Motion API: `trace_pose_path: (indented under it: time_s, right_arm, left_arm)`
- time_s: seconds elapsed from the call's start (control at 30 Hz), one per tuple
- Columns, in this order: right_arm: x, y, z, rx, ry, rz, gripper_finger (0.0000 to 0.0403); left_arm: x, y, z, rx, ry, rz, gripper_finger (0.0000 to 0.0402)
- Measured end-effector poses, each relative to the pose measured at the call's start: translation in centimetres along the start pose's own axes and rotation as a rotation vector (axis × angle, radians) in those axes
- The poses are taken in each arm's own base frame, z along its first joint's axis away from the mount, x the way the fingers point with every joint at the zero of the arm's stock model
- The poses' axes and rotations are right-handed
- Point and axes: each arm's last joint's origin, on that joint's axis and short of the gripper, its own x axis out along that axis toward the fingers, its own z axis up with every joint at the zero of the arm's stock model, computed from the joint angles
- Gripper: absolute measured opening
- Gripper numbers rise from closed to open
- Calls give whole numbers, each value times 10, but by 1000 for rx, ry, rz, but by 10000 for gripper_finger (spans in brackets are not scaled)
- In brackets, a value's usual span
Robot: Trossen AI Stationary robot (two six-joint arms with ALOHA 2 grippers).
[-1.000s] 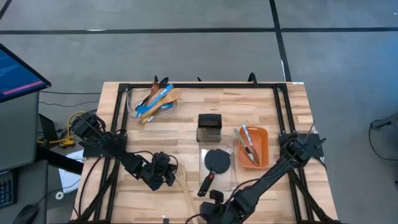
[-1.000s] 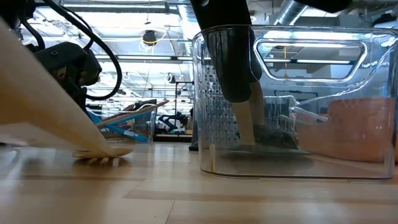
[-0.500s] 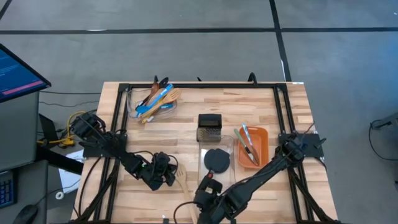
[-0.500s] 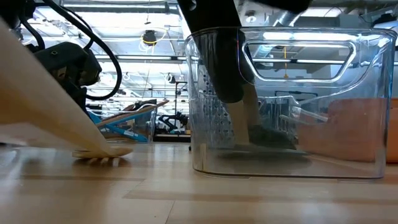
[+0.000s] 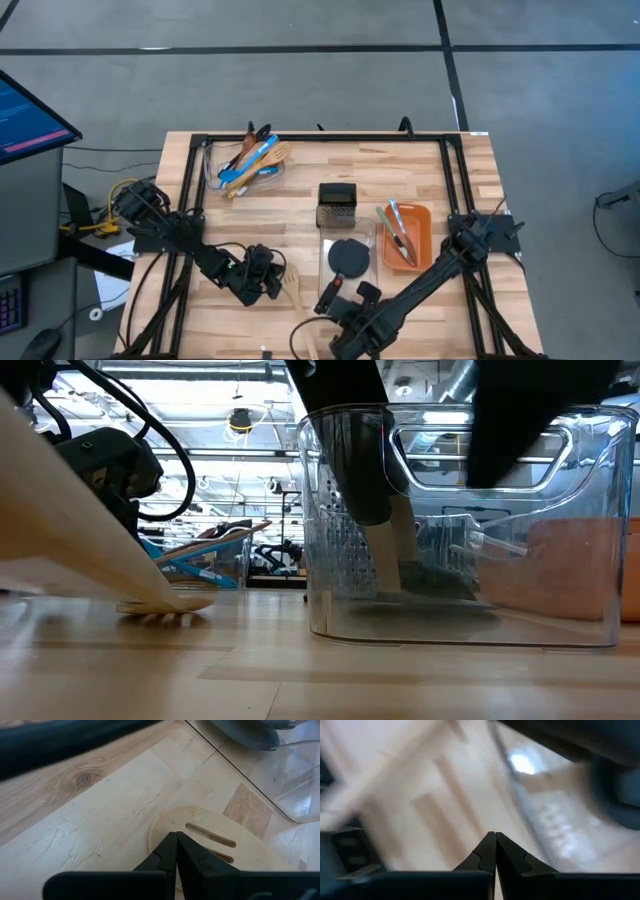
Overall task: Pick & Place Kitchen Items
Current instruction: Adjust the bottom transparent bin on the table, then put the brown ladle into the top transparent bin
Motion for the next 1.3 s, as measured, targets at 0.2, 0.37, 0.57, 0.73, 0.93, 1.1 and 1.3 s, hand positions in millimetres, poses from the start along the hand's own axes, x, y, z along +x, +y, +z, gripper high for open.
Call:
trace_pose_path:
  time_s: [0.2, 0.37, 0.57, 0.73, 0.93, 1.1, 1.3]
  right_arm:
    - [2, -6, 1, -23, -40, -81, 0]
    - [5, -14, 8, -34, -57, -143, 0]
    - [8, -21, 17, -55, -74, -189, 0]
    - [13, -29, 29, -92, -72, -216, 0]
    - [30, -46, 39, -136, -52, -291, 0]
    - [44, -57, 38, -159, -14, -336, 0]
    - [39, -57, 37, -158, -12, -317, 0]
  left_arm:
    - [0, 0, 0, -1, 0, -1, 2]
    - [0, 0, 0, -2, -1, -3, 2]
    - [0, -1, 0, -3, -2, -4, 2]
    - [0, -1, 0, -3, -1, -4, 2]
    - [0, -1, 0, -2, -2, -5, 2]
    - [0, -1, 0, 6, -1, -5, 2]
    - [0, -1, 0, 9, -1, -5, 2]
